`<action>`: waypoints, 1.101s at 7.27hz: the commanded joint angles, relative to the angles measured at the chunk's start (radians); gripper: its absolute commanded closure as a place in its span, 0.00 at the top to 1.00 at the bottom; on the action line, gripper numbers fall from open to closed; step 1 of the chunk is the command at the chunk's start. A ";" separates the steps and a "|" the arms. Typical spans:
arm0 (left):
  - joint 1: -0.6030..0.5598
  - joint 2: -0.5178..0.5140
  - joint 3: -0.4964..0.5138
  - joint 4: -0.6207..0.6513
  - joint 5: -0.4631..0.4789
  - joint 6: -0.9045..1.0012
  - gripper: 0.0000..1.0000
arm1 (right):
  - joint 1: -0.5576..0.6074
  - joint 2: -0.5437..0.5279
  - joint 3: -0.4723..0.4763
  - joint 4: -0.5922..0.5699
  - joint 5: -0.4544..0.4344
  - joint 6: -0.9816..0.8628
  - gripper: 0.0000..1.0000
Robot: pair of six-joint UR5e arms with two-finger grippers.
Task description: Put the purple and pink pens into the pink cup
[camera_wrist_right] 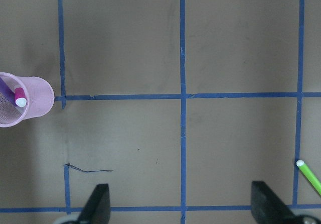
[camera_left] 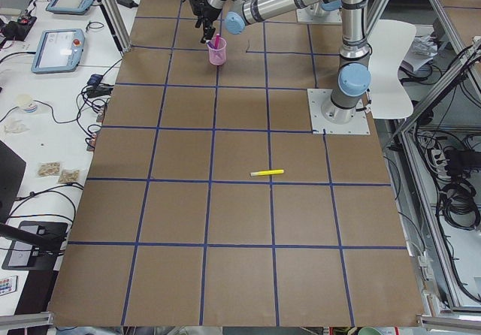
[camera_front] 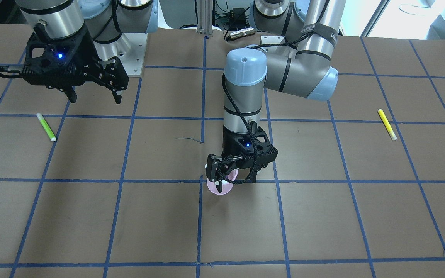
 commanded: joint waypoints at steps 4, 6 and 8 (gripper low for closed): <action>0.196 0.080 0.206 -0.536 -0.114 0.273 1.00 | 0.006 -0.005 -0.001 0.005 -0.017 -0.016 1.00; 0.268 0.155 0.206 -0.768 -0.120 0.393 1.00 | 0.008 -0.010 -0.003 0.016 -0.022 -0.022 1.00; 0.313 0.204 0.191 -0.846 -0.123 0.482 1.00 | 0.008 -0.010 0.003 0.014 -0.007 -0.022 1.00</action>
